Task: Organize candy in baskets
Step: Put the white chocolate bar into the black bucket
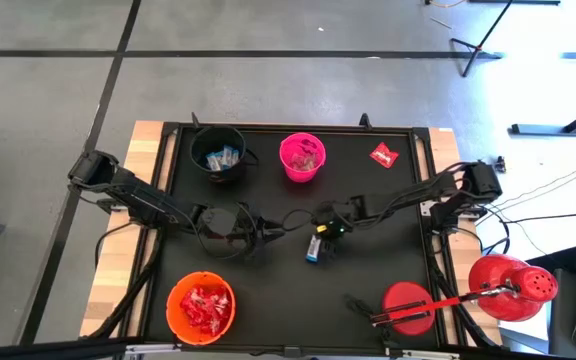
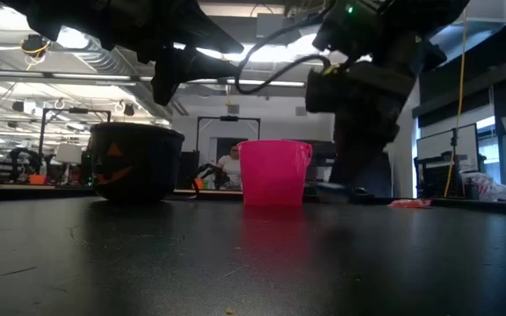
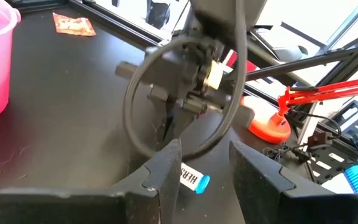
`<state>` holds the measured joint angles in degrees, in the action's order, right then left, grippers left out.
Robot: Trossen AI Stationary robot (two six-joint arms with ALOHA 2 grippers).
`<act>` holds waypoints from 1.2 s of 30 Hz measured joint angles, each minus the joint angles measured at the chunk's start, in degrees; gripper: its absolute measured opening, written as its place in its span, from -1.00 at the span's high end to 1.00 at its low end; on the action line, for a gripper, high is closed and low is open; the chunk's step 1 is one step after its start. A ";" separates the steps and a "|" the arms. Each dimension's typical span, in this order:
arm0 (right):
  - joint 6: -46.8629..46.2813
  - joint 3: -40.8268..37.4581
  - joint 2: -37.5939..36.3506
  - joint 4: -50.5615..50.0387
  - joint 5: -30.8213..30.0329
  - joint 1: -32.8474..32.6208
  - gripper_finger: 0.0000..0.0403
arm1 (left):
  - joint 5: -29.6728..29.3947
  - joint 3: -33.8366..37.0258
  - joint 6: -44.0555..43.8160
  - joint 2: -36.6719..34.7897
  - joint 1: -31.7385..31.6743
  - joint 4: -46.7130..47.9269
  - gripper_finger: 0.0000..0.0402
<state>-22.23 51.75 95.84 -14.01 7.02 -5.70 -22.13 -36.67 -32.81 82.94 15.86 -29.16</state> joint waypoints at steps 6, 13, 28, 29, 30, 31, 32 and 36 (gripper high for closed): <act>0.01 0.07 -2.94 0.44 -2.74 -0.81 1.00 | 0.03 0.00 0.00 0.00 0.00 0.13 0.36; 0.19 0.81 -5.42 0.90 -7.51 -3.22 1.00 | 0.07 0.00 -0.38 1.07 0.00 -0.56 0.36; 9.82 13.59 -5.63 -4.71 -30.11 -10.62 1.00 | 7.51 0.02 -8.86 10.95 -2.86 -11.84 0.36; 10.17 13.79 -5.63 -4.94 -30.34 -10.63 1.00 | 8.30 0.02 -8.84 11.40 -3.08 -13.57 0.36; 10.26 13.94 -5.63 -5.22 -30.42 -10.63 1.00 | 8.80 0.02 -8.80 11.62 -3.25 -14.39 0.36; 10.26 13.97 -5.63 -5.43 -30.42 -10.62 1.00 | 9.32 0.04 -8.77 11.63 -3.44 -14.81 0.36; 10.24 13.97 -5.63 -5.84 -30.44 -10.62 1.00 | 9.74 0.04 -8.76 11.63 -3.61 -15.34 0.36; 10.26 13.97 -5.29 -6.89 -30.98 -10.57 1.00 | 10.72 0.04 -8.70 11.63 -3.76 -15.68 0.36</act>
<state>-11.97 65.71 90.55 -20.90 -23.97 -16.27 -11.41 -36.62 -41.52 94.56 12.10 -44.84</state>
